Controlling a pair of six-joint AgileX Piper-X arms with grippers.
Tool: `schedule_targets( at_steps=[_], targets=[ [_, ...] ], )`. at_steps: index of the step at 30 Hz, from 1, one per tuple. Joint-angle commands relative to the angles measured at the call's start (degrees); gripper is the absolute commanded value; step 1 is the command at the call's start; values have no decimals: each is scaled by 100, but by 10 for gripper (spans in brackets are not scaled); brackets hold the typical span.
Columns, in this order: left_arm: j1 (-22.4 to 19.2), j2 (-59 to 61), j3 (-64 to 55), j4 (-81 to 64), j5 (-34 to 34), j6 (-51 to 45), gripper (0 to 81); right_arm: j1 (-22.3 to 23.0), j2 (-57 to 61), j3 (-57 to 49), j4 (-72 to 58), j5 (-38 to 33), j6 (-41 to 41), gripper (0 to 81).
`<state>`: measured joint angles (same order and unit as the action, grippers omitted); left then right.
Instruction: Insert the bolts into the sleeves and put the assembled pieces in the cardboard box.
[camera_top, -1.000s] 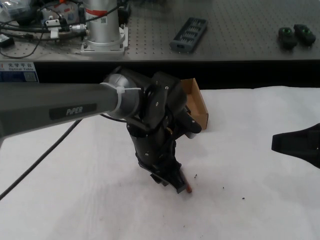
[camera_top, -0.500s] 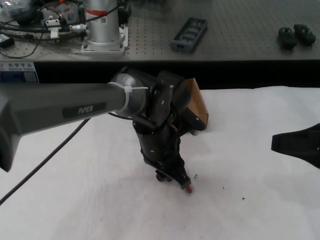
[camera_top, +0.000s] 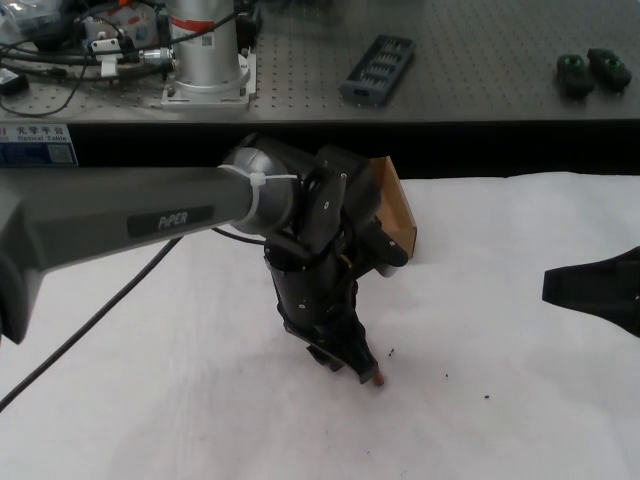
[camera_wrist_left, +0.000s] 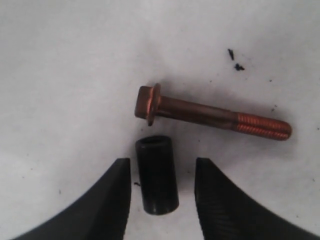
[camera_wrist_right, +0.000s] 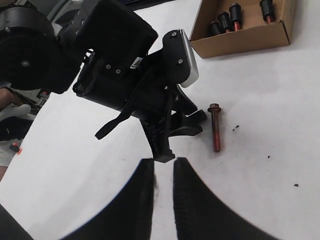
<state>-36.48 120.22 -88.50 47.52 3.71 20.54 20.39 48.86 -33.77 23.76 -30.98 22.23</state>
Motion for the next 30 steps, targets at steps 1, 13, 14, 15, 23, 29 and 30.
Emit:
schedule_targets(
  at_steps=[1, 13, 14, 15, 23, 29, 30],
  targets=[
    [-31, 15, -69, 35, -52, -72, 312, -20, -43, -14, -57, -118, 4, 118],
    [-31, 15, -69, 35, -52, -96, 266, -20, -43, -14, -57, -130, 4, 118],
    [-31, 15, -69, 35, -52, -96, 266, -20, -43, -14, -57, -130, 4, 118],
    [-31, 15, -69, 50, -52, -96, 266, -20, -43, -14, -57, -130, 4, 118],
    [-31, 15, -69, 135, -52, -220, 215, -20, -43, -14, -57, -130, 4, 118],
    [-31, 80, -69, 285, -196, -284, 176, -20, -43, -14, -57, -130, 4, 118],
    [-31, 99, -69, 332, -196, -323, 176, -20, -43, -14, -57, -130, 4, 118]
  ],
)
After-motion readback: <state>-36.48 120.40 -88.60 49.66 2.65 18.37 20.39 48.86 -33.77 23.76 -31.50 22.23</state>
